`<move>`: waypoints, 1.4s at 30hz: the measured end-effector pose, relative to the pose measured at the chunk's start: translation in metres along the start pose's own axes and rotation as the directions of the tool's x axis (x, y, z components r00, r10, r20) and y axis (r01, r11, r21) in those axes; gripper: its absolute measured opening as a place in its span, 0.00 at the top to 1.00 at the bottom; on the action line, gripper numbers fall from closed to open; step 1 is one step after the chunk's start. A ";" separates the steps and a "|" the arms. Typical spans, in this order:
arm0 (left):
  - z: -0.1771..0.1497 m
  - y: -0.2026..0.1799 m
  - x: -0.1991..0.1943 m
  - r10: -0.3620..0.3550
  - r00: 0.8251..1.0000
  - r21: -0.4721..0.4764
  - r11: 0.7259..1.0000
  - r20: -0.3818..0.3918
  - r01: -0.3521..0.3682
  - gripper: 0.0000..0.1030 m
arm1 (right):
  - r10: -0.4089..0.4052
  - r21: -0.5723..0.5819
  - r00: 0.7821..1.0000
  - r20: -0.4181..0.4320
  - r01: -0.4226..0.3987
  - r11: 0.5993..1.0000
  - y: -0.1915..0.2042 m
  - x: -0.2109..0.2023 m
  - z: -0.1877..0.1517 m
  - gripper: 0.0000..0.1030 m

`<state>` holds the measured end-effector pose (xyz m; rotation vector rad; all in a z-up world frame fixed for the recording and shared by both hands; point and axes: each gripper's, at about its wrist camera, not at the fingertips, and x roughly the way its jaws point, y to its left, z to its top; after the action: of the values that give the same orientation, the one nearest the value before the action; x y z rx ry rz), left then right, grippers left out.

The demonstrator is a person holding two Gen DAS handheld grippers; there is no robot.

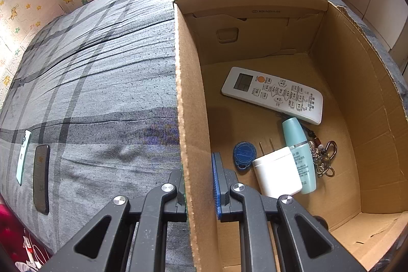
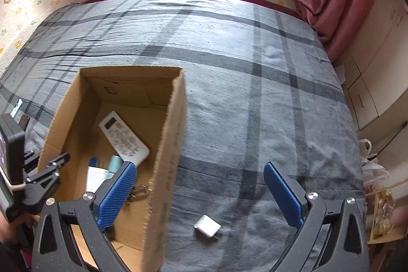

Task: Organize rigid objects
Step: 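Move the right gripper back to the white charger cube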

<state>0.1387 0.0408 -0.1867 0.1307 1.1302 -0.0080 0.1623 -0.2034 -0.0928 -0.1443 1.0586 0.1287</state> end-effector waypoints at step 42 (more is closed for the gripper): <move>0.000 -0.001 0.001 0.015 1.000 0.004 1.000 0.000 -0.015 0.86 | 0.038 0.036 0.995 -0.096 -0.034 0.999 -0.042 0.075 -0.113 0.02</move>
<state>0.1387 0.0395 -0.1875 0.1427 1.1296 0.0033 0.1088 -0.2628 -0.2107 -0.1012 1.1595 0.1371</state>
